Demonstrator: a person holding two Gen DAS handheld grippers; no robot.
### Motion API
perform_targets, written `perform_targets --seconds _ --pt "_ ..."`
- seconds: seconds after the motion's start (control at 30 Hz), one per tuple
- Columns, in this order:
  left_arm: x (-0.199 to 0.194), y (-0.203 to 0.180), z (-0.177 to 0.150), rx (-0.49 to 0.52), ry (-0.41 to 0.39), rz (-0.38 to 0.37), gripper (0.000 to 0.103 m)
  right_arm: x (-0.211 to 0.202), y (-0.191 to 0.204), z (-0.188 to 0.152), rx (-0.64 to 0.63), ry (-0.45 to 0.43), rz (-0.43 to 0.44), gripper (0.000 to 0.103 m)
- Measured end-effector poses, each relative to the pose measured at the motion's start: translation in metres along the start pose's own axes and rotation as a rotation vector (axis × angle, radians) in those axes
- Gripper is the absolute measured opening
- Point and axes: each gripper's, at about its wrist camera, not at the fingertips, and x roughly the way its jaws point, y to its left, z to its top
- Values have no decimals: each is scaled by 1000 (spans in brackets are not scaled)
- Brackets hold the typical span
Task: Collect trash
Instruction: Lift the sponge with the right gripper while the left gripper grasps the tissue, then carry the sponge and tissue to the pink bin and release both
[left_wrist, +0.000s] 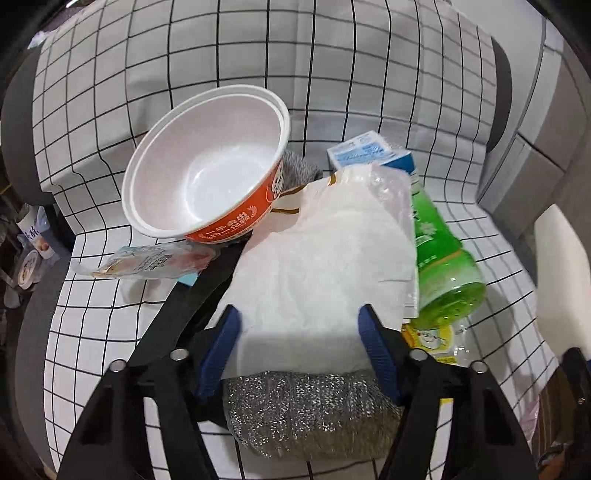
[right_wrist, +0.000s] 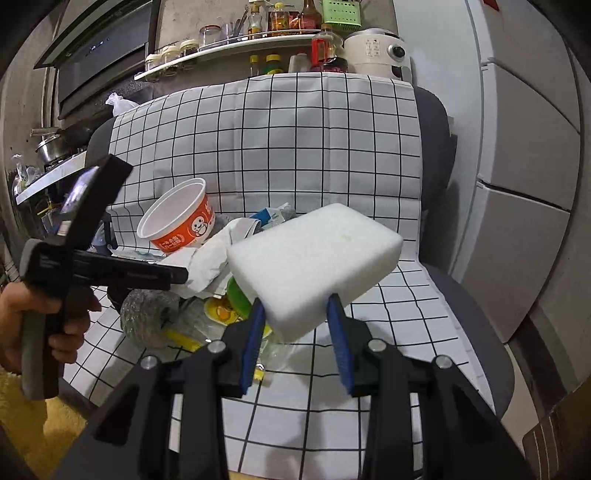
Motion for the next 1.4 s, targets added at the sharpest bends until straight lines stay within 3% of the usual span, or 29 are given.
perform_targets --seconds 0.07,0.1,0.17,0.27,0.47,0.73,0.93,1.27,1.4 --pt "3 -2 0 21 6 14 34 1 -1 -1 3 0 3 34" --pt "2 -2 1 30 0 16 30 1 -1 -1 3 0 4 34" --pt "-5 -4 2 45 -34 13 11 0 -1 -1 0 -3 -1 34" --pt "-32 -8 9 68 -118 8 2 -2 -1 -2 -2 -5 -3 34" --pt "-90 -8 15 58 -245 -33 1 -15 -1 1 4 -20 -6 34" --pt "-158 -13 -2 48 -375 -125 1 -44 3 9 10 -61 -17 34" --pt "-169 -39 -39 93 -411 -163 1 -66 3 6 0 -77 -66 34" --pt "-145 -111 -93 232 -375 -473 1 -118 -46 -37 41 -58 -282 34" --pt "-143 -151 -108 303 -371 -564 1 -146 -70 -58 51 -55 -391 34"
